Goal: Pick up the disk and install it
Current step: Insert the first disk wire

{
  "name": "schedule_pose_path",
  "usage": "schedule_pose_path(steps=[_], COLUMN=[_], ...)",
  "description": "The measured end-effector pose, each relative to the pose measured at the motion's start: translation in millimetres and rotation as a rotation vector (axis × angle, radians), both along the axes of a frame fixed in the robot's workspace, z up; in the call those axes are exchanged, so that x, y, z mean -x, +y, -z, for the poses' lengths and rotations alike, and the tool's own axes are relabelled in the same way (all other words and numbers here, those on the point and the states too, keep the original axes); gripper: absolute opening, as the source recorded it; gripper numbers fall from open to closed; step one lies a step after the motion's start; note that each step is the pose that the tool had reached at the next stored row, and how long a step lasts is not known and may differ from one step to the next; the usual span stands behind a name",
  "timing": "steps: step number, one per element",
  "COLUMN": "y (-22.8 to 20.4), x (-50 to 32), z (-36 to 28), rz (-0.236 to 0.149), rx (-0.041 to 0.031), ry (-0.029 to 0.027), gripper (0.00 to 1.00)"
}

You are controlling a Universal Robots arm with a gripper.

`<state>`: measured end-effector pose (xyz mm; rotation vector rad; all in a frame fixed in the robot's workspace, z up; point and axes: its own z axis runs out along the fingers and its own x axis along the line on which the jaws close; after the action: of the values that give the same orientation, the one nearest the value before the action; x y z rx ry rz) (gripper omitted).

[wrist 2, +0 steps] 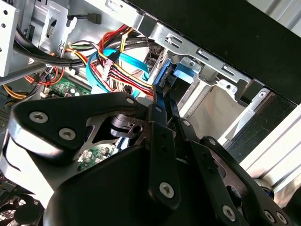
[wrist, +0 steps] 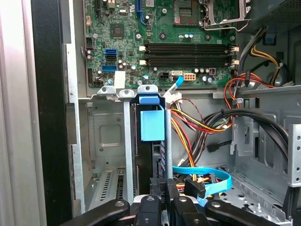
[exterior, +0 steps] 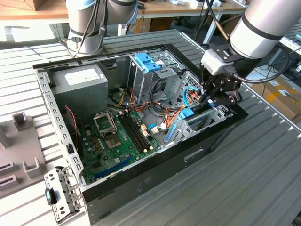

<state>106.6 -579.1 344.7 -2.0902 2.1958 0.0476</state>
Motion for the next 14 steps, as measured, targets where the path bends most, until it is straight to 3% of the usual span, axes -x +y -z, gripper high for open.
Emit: schedule_pose_path(steps=[10, 11, 12, 13, 14], y=[0.0, -0.1, -0.1, -0.1, -0.1], x=[0.1, 0.1, 0.1, -1.1, -1.5], z=[6.8, 5.8, -8.7, -1.3, 0.4], rz=[0.000, 0.000, 0.000, 0.002, 0.001], rx=[-0.0005, 0.0005, -0.0002, -0.0034, -0.0029], ry=[0.0000, 0.0000, 0.0000, 0.0091, 0.0110], gripper=[0.18, 0.30, 0.30, 0.11, 0.11])
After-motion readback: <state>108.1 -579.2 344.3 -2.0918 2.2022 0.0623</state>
